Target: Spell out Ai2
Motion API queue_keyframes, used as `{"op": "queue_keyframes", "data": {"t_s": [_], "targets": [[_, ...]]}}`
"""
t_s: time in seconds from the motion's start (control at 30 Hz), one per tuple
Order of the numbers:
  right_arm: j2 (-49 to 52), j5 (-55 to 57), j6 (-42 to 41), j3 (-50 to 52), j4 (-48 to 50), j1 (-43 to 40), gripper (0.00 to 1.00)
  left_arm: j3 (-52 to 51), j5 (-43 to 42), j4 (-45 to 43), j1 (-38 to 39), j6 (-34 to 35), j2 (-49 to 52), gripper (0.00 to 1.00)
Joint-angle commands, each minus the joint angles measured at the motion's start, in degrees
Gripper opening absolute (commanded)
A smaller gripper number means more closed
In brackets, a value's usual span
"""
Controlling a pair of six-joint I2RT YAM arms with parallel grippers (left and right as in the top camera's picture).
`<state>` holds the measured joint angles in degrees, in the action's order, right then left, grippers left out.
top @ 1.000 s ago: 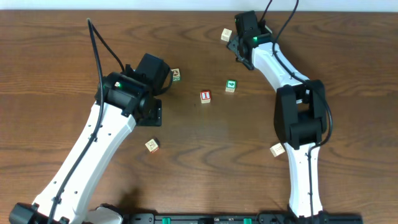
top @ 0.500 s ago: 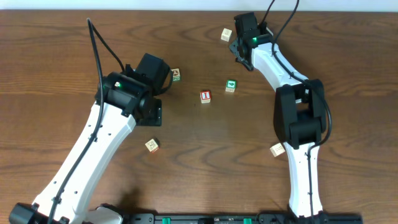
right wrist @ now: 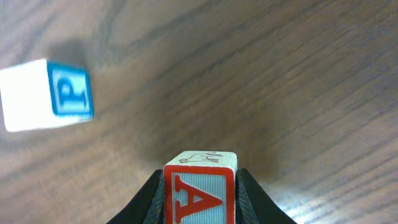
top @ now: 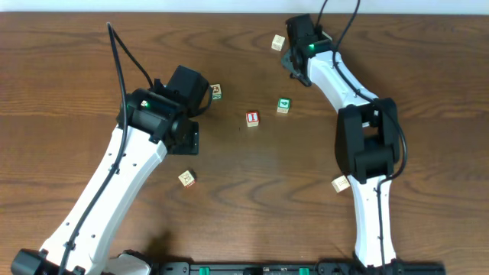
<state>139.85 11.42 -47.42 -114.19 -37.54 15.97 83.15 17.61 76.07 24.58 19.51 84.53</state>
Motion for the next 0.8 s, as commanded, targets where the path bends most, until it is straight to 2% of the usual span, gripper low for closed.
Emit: {"op": "queue_keyframes", "data": {"t_s": [0.0, 0.13, 0.27, 0.4, 0.6, 0.77], "targets": [[1.4, -1.0, 11.8, 0.6, -1.8, 2.9, 0.18, 0.2, 1.2, 0.2, -0.2, 0.2, -0.6, 0.95], [1.4, -1.2, 23.5, 0.6, -2.1, 5.8, 0.23, 0.2, 1.2, 0.2, -0.2, 0.2, -0.6, 0.95], [1.4, -1.2, 29.8, 0.6, -5.3, 8.4, 0.25, 0.2, 1.2, 0.2, -0.2, 0.2, -0.6, 0.96], [1.4, -1.4, 33.4, 0.6, -7.1, 11.6, 0.24, 0.2, 1.2, 0.1, -0.2, 0.2, -0.6, 0.95], [1.4, -1.1, 34.7, -0.8, -8.0, 14.9, 0.23, 0.2, 1.3, 0.2, -0.2, 0.2, -0.6, 0.96], [1.0, 0.0, 34.6, -5.8, -14.1, 15.8, 0.14, 0.6, 1.2, 1.0, -0.2, 1.7, -2.0, 0.95]]}}
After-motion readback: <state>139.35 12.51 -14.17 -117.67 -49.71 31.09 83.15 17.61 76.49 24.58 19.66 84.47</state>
